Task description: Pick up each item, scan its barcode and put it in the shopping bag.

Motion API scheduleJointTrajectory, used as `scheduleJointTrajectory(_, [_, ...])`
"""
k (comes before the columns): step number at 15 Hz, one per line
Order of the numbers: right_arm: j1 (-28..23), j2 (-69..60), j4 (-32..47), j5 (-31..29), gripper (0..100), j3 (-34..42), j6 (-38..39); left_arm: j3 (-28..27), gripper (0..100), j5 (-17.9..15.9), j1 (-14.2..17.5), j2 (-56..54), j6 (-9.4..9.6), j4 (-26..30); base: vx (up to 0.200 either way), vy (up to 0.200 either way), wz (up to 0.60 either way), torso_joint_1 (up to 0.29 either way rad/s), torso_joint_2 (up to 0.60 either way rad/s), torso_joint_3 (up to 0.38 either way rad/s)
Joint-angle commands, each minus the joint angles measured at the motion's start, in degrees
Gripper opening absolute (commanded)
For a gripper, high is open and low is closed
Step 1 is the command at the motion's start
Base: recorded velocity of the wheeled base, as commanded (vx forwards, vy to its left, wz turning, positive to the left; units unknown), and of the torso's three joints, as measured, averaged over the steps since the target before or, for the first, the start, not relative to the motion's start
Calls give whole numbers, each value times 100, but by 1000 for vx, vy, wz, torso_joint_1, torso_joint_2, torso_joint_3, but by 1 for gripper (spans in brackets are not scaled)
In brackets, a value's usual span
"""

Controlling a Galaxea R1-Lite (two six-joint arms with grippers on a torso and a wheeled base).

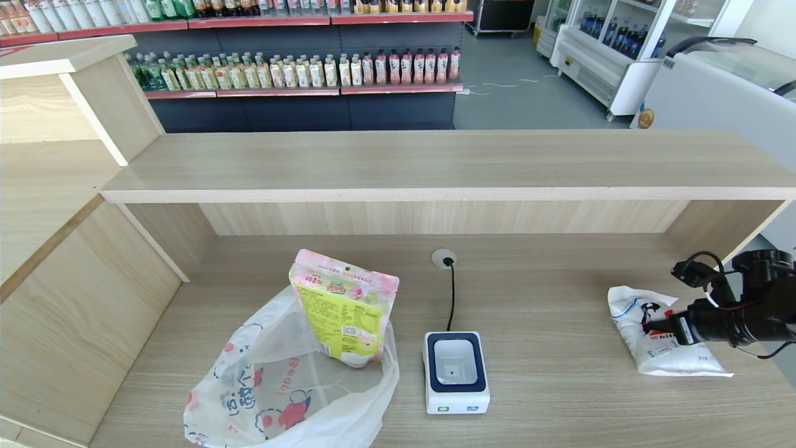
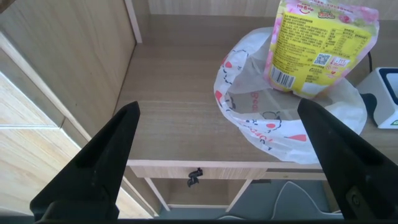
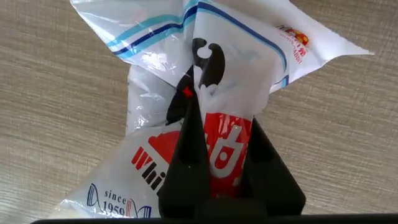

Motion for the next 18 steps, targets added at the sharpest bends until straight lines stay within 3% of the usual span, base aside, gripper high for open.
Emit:
scheduleJointTrajectory(1, [-1,-45,-50,-12,0,19,-128,0,100,-1,2,-2,-4,0,0,0,0,0,0,0])
scheduleJointTrajectory(6, [78,-1214,-85,14,0,292,-761,0,100,-1,2,-2,-4,0,0,0,0,0,0,0])
scheduleJointTrajectory(12, [87,-2831,-243,23,0,1548,-2044,0,100,-1,2,-2,-4,0,0,0,0,0,0,0])
scheduleJointTrajectory(18, [104,-3148,-902,23,0,2137,-2053,0,100,-1,2,-2,-4,0,0,0,0,0,0,0])
